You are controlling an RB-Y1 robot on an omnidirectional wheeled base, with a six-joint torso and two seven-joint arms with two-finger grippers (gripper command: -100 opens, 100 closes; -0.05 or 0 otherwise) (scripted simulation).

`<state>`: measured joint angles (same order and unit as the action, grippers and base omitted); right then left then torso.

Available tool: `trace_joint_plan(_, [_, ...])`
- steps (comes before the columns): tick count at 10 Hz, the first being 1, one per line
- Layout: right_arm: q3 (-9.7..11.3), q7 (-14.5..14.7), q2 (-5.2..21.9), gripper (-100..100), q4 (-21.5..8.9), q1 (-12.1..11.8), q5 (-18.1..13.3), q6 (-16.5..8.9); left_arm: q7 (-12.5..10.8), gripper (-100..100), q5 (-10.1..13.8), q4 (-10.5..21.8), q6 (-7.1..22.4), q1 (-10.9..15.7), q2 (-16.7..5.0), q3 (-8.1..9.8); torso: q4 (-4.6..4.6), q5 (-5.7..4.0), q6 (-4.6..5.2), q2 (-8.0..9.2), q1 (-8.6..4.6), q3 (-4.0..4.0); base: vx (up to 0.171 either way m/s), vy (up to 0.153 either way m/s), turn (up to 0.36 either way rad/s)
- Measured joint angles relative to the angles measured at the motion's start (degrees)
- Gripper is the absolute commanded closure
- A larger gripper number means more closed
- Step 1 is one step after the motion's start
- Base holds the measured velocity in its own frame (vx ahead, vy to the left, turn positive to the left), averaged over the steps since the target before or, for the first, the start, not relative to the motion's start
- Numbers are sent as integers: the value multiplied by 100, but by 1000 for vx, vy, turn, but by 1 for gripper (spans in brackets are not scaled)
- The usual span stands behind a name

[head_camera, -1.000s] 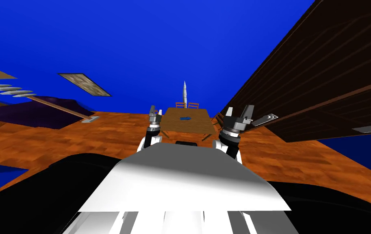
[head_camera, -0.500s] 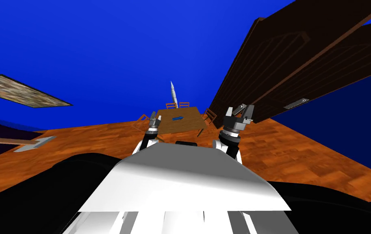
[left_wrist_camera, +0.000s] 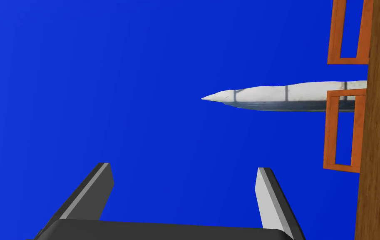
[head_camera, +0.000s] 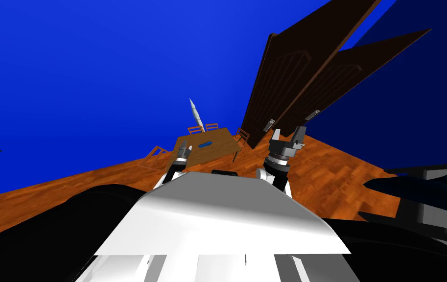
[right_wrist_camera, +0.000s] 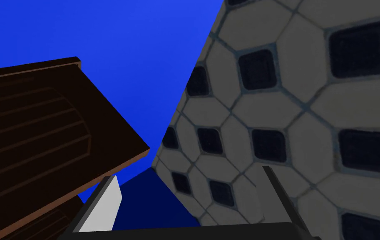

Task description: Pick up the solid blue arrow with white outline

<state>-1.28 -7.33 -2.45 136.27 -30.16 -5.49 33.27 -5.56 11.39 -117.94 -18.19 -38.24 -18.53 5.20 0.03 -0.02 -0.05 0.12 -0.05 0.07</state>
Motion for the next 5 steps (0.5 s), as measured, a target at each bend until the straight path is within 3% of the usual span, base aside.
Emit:
trace_joint_plan(3, [0, 0, 0, 0, 0, 1, 0, 0, 34, -100, 442, 208, 338, -248, -286, 161, 0, 1, 3, 0, 6, 0, -3, -21, -199])
trace_joint_plan(5, [0, 0, 0, 0, 0, 0, 0, 0, 37, -100, 729, 572, 467, -297, -505, 248, 0, 2, 2, 0, 7, 0, -2, -24, -253])
